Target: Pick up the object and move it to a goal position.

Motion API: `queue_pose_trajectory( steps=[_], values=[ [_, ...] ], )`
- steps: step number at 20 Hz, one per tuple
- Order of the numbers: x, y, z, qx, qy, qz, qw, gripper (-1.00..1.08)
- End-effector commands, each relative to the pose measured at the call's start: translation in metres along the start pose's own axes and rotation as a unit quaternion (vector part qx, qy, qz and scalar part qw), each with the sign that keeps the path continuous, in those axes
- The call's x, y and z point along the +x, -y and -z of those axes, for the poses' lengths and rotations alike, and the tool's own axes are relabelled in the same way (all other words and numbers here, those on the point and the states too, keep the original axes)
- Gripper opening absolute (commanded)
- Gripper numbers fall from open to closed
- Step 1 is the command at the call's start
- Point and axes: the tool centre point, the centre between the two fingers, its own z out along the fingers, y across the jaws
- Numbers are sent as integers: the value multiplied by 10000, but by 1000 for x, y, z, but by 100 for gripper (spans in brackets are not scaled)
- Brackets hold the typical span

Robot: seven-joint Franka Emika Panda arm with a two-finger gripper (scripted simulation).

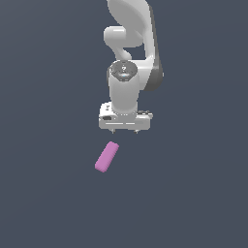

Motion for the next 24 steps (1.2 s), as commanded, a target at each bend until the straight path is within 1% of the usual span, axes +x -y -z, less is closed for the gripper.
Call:
queue_pose_trajectory(
  steps=[1, 4, 8, 11, 18, 24],
  values=[
    [0, 0, 0, 0, 0, 0, 10000, 100],
    [0, 5, 3, -11, -19, 36, 10000, 100],
    [1, 22, 13, -47, -78, 175, 9998, 100],
    [0, 26, 16, -55, -88, 221, 9997, 100],
    [6, 16, 7, -35, -91, 15, 10000, 100],
    [22, -8, -16, -1, -109, -503, 9987, 100]
  ],
)
